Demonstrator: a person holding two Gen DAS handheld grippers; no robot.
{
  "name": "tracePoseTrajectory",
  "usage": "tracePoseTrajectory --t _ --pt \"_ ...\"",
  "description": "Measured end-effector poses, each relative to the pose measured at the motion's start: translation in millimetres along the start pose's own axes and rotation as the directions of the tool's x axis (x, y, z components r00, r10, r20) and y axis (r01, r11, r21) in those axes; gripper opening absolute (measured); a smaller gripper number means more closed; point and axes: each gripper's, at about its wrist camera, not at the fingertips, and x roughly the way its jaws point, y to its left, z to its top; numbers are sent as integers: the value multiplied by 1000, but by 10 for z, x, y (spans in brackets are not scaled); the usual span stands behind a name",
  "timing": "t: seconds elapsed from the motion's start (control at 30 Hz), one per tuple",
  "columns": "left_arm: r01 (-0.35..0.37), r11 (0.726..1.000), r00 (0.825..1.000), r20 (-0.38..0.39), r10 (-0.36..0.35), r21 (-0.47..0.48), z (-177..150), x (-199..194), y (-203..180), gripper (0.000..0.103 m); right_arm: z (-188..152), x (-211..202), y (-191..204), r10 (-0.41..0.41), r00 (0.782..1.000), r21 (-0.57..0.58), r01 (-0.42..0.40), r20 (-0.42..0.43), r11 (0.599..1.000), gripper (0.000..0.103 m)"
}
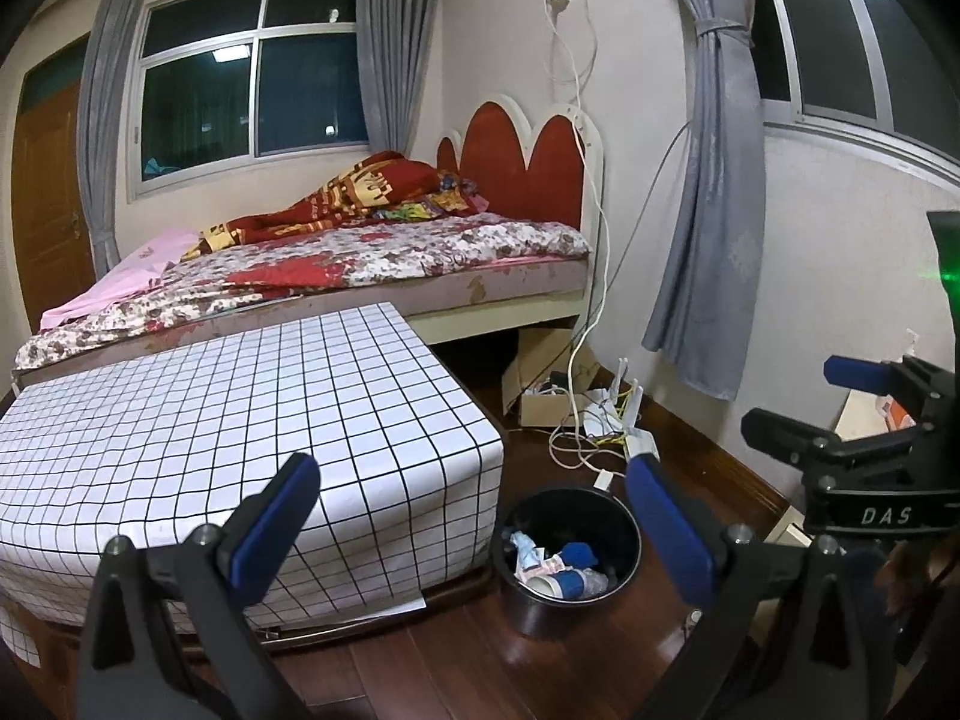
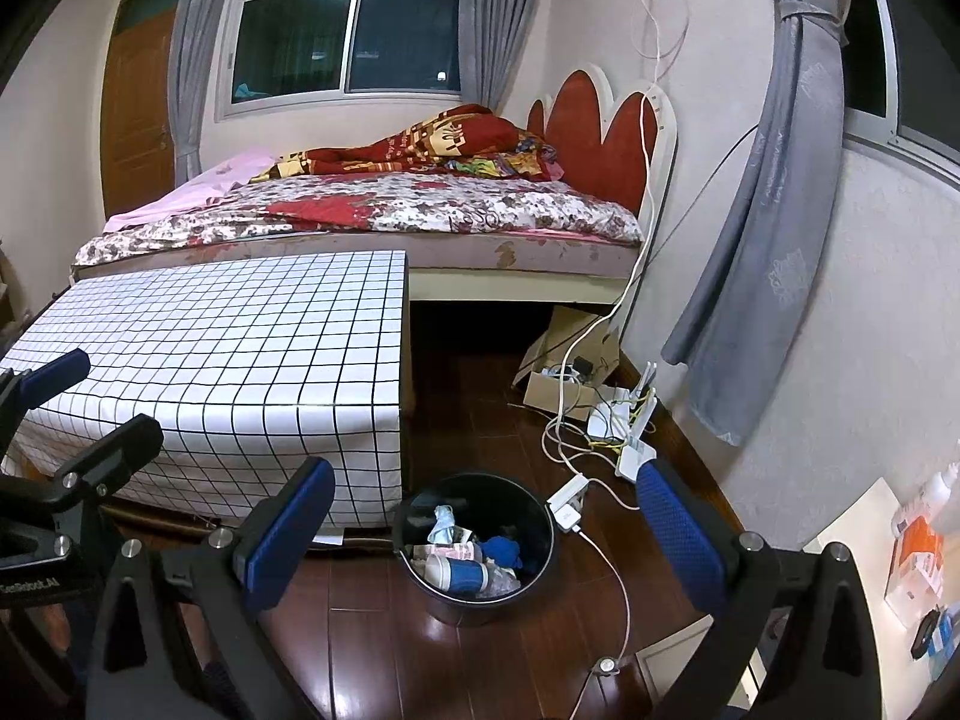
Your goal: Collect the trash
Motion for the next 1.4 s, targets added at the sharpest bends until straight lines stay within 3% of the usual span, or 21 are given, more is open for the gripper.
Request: tracePoseTrajectory --t 1.4 --pt "12 1000 1000 -2 -12 15 -22 -2 -50 102 -26 -23 35 -9 1000 4 9 -6 1000 102"
